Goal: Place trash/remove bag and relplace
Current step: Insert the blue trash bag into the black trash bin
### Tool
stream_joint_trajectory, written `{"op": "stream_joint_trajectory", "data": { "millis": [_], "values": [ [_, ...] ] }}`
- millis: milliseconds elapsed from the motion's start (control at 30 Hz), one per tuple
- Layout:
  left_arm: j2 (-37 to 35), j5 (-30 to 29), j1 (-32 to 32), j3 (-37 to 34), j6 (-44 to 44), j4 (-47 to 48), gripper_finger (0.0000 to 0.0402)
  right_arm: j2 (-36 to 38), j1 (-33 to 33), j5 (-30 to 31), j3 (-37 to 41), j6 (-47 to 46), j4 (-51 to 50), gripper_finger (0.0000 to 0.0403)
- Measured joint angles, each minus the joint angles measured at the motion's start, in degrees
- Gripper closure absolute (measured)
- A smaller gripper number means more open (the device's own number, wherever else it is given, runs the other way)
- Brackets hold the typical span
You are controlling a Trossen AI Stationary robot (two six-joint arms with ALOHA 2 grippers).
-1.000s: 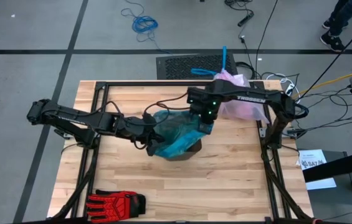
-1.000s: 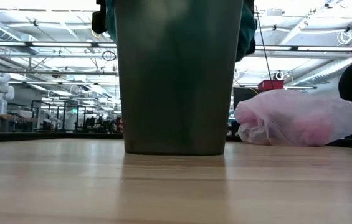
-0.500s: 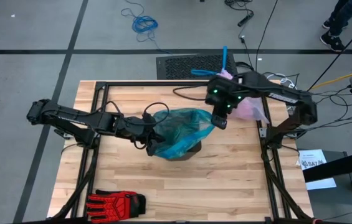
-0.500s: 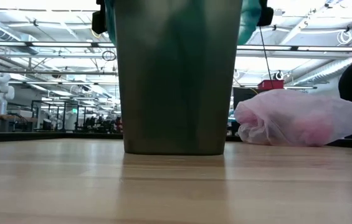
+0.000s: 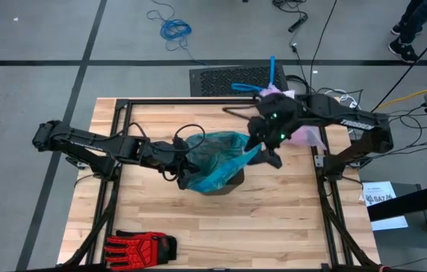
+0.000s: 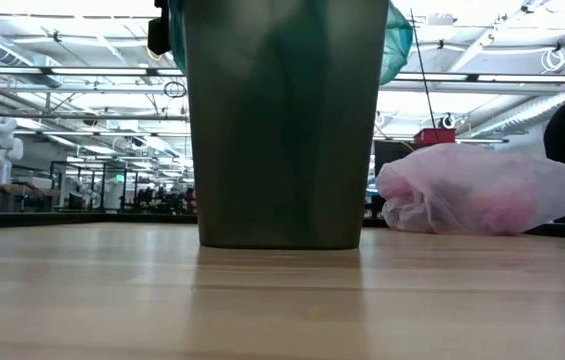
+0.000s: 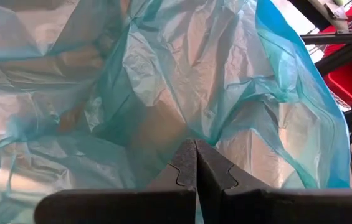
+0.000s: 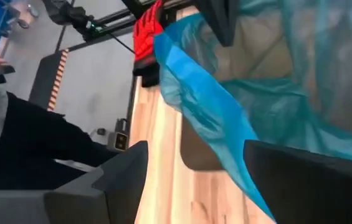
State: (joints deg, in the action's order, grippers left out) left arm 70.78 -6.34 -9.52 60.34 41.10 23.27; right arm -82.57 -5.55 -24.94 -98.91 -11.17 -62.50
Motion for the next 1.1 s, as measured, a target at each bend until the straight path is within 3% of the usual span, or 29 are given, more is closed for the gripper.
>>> {"op": "stream_joint_trajectory", "data": {
  "millis": [333,467,600,700,867,1000,1100],
  "values": [
    [0.0,2.3,0.0,0.0,-1.0,0.1,0.0400,-6.5,3.2,8.2,0.0,-1.3,3.1,0.0154],
    [0.0,2.9,0.0,0.0,-1.5,0.1,0.0400,-8.4,2.6,7.3,0.0,-1.6,3.1,0.0154],
    [0.0,3.2,0.0,0.0,-1.6,0.2,0.0400,-9.7,3.0,1.5,0.0,-5.0,3.2,0.0171],
    [0.0,3.2,0.0,0.0,-1.6,0.2,0.0400,-9.5,4.9,1.1,0.0,-7.7,3.6,0.0207],
    [0.0,3.2,0.0,0.0,-1.6,0.3,0.0400,-9.1,10.2,4.4,0.0,-10.8,3.0,0.0301],
    [0.0,3.2,0.0,0.0,-1.6,0.4,0.0400,-9.0,15.1,10.5,0.0,-13.3,3.6,0.0373],
    [0.0,3.2,0.0,0.0,-1.6,0.4,0.0400,-9.0,18.3,15.8,0.0,-15.0,3.8,0.0398]
  ]
}}
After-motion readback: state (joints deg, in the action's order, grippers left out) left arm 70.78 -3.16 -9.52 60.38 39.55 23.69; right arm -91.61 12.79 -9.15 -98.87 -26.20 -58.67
